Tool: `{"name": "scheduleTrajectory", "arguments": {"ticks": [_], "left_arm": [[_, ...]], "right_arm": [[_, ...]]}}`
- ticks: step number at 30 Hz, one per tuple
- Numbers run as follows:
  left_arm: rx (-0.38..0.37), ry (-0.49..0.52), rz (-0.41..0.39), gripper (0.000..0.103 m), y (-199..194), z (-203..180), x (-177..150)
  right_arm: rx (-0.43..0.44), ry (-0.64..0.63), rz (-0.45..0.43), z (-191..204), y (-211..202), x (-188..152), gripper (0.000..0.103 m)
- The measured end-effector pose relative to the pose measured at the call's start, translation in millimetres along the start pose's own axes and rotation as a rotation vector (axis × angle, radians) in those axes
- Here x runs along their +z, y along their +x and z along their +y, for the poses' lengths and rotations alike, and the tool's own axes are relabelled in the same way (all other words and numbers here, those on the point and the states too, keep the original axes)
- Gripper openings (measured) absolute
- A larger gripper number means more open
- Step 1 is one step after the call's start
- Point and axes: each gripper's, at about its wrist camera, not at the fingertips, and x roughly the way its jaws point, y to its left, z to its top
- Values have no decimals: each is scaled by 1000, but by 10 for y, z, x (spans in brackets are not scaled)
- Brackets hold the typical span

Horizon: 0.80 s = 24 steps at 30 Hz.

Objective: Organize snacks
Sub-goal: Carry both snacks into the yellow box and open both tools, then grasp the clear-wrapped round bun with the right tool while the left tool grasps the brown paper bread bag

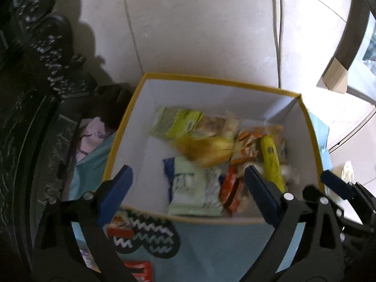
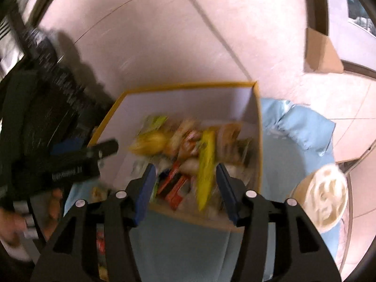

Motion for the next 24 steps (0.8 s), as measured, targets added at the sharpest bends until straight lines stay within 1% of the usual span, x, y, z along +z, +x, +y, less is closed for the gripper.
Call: {"name": "scheduleTrajectory", "arguments": {"ticks": [3, 4, 7, 9, 12, 14, 16, 18, 21, 22, 23, 24], "left_arm": [[1, -38, 6, 97, -165, 234, -270], [6, -52, 13, 97, -193, 289, -346], [29, -114, 38, 97, -297, 556, -677], [60, -147, 49, 97, -367, 729, -895], [131, -192, 98, 97, -437, 1017, -1257], [151, -258, 128, 97, -500, 1257, -1524], [167, -294, 149, 97, -544, 1395, -1689], [181, -319, 166, 97, -575, 1490, -1832], [185, -342, 188, 97, -614, 1596, -2019], [185, -343, 193, 97, -618, 1583, -2049], [187, -346, 197, 97, -621, 1591, -2078], [188, -350, 202, 97, -623, 1606, -2116]], "right_arm": [[26, -112, 23, 241, -67, -337, 55], [49, -157, 47, 356, -61, -505, 55], [109, -224, 109, 608, 5, -851, 56], [176, -257, 176, 822, 80, -1163, 56], [255, -291, 261, 1116, 162, -1536, 57], [294, -335, 295, 1333, 196, -1744, 57], [314, -377, 320, 1532, 237, -1890, 58], [322, -414, 347, 1708, 295, -2035, 58], [300, -455, 384, 1853, 434, -2225, 61], [277, -469, 396, 1856, 449, -2292, 61], [242, -484, 403, 1902, 516, -2362, 63], [237, -495, 379, 1943, 533, -2388, 71]]}}
